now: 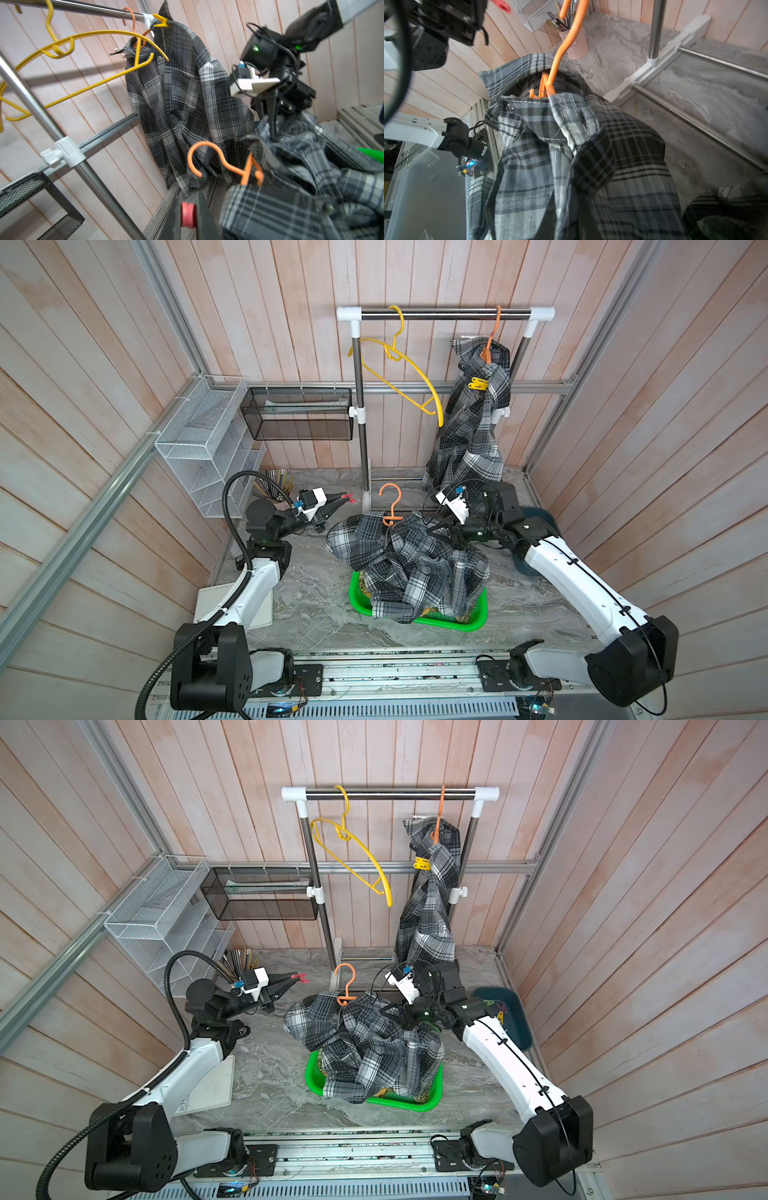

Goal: Remove the clothespins securing long-sleeve shirts to the hanger
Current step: Remove the clamp from the hanger, then place the hanger in the bin.

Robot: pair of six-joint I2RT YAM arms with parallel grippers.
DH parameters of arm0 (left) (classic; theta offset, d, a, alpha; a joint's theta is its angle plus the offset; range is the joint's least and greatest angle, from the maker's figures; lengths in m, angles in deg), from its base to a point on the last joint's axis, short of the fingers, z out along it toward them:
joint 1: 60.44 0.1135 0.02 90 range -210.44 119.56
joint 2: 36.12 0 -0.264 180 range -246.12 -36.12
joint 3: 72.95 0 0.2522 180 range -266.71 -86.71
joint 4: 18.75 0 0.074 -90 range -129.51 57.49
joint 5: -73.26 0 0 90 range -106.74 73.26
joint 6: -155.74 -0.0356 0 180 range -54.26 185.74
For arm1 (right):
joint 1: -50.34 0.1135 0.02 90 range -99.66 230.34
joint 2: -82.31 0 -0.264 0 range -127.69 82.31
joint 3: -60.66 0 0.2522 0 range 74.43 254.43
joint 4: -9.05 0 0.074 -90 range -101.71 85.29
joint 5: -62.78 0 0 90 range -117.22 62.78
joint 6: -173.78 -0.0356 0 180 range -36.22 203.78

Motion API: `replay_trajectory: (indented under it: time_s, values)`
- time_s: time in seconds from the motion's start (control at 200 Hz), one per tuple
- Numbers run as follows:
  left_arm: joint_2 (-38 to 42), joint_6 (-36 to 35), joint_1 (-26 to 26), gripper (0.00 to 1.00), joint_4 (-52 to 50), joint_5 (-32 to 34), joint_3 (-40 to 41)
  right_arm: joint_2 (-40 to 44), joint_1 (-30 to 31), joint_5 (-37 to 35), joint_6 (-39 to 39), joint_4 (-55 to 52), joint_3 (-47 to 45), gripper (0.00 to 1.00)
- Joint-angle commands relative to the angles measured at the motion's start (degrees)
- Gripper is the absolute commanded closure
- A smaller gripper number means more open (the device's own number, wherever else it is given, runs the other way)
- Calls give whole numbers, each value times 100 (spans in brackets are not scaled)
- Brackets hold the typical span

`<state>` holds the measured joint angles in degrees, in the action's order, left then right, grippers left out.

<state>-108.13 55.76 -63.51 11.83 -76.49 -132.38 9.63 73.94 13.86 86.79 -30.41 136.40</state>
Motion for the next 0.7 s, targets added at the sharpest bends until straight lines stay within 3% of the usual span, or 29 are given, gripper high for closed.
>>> replay_trajectory:
  time_s: [0.0,0.125,0.235,0.295,0.505,0.695]
  values:
    - [363,677,-182,100,-165,783,-337,247,221,-672,-755,474,-560,100]
    - [622,947,-478,100,-898,1527,-522,402,560,-1472,-1392,776,-1115,100]
    - [927,1267,-696,100,-924,2010,-329,559,804,-2403,-1759,767,-1317,72]
    - [1042,1490,-857,100,-1191,2283,-328,658,861,-2971,-1820,518,-1155,62]
    - [1345,1721,-1307,100,-2215,3142,-400,1275,1023,-3902,-1631,401,-399,50]
    - [1274,1933,-1484,100,-3113,3721,-671,1054,1901,-4576,-1347,1029,52,46]
